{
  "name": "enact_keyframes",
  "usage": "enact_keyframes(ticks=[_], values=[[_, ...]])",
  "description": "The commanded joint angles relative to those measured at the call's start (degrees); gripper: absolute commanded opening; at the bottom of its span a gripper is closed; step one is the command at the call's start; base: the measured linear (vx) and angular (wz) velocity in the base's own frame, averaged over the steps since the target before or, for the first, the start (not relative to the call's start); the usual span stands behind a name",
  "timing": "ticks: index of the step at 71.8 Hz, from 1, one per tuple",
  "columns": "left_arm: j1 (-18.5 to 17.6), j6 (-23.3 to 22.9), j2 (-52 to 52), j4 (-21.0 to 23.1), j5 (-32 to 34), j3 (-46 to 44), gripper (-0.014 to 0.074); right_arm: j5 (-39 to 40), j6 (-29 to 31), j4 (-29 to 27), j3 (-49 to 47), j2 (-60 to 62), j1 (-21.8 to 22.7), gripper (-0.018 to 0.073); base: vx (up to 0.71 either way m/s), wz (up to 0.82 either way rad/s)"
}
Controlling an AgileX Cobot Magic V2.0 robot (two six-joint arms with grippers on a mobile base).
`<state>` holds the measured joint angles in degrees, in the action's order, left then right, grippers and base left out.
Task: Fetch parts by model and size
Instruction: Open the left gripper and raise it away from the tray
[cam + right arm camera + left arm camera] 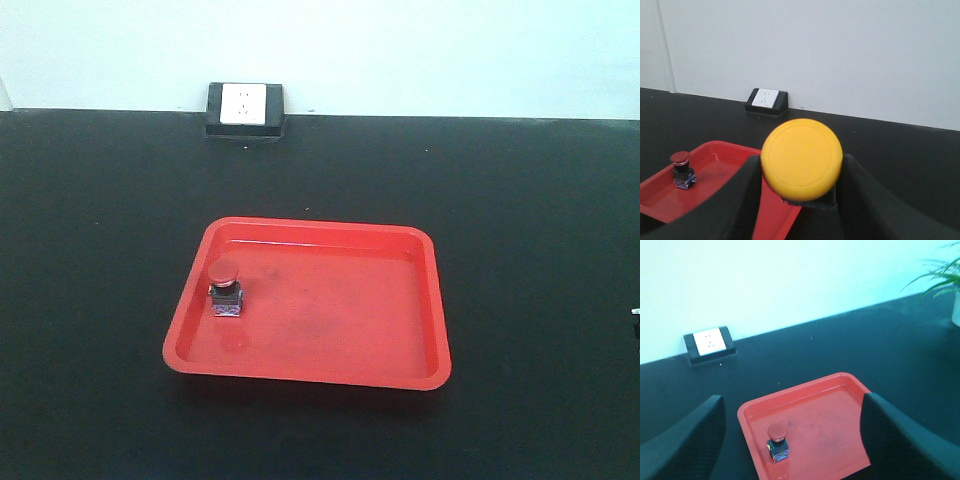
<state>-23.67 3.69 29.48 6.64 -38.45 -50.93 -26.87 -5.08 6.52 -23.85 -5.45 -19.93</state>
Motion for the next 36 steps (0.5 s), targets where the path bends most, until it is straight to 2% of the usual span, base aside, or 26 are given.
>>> enact_keyframes(ticks=[1,24,36], values=[[-0.31,0.07,-4.70,0.68,3.93,3.07,0.0519,6.32,0.29,0.56,-1.42,-0.89,0.27,-0.0010,0.00,0.00],[-0.31,0.19,-22.85,0.80,3.90,17.05,0.0519,8.01,0.29,0.34,-1.42,-0.94,0.27,-0.0010,0.00,0.00],[-0.31,0.19,-26.52,0.76,4.64,21.70,0.0519,7.49,0.29,-0.15,-2.86,-6.22,0.27,-0.0008,0.00,0.00]])
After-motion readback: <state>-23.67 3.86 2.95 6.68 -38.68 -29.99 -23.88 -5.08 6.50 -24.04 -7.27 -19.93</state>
